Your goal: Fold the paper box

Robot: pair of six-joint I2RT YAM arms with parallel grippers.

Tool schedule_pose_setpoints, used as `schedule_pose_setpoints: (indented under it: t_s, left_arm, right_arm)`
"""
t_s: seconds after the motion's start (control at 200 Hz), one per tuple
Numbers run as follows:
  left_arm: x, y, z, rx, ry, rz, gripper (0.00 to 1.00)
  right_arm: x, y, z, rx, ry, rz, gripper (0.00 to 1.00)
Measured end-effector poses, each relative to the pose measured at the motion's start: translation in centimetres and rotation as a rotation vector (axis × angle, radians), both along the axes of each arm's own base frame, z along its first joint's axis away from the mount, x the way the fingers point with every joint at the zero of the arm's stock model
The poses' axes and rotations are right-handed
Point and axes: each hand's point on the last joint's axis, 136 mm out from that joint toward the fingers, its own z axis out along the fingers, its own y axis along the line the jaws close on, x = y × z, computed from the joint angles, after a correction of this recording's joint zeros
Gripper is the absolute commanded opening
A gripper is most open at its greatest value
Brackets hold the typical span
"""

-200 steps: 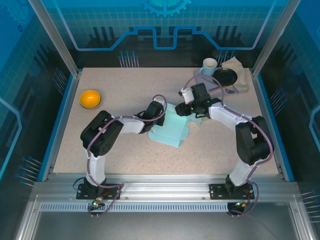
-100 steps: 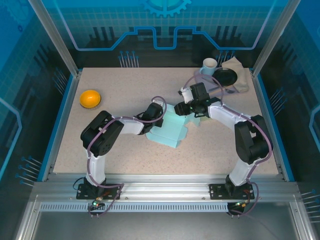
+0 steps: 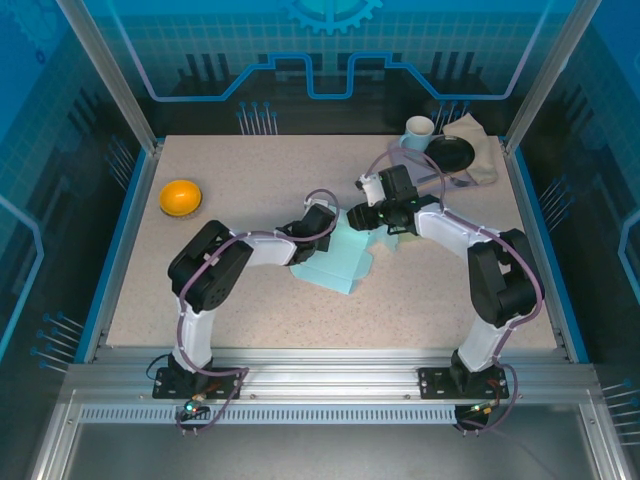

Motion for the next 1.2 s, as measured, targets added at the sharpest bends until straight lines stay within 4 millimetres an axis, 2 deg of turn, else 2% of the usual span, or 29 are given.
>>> schedule_pose_setpoints:
  t_s: [0.235,0.525,0.72,0.905,1.07,1.2]
  left_arm:
    - [-0.2,0.0,-0.2,-0.007,-0.003,0.01,0.0]
    - [-2.0,0.4,-0.3,-0.025,-0.011,-0.07,0.35]
    - [-3.0,0.6,0.4,-0.033,-0.018,-0.117,0.5]
    - [-4.5,0.8,1.4,-0.055,-0.035,-0.171,0.57]
    - [-6.7,1.8,2.5,-0.092,-0.04,-0.233,0.58]
    - [-6.3,3.4,4.2,-0.149,-0.06,-0.243,0.58]
  right_arm:
    - [0.0,0.0,0.0,0.005,-0.001,-0.006,0.45]
    - [-0.5,0.3,0.0,0.006,0.014,0.003,0.45]
    - [-0.6,0.3,0.0,0.008,0.017,0.002,0.45]
    - [-0.7,0.3,0.0,0.006,0.02,0.001,0.45]
    - [-0.7,0.2,-0.1,0.004,0.023,0.002,0.45]
    - [-0.8,0.3,-0.1,-0.001,0.024,0.002,0.46]
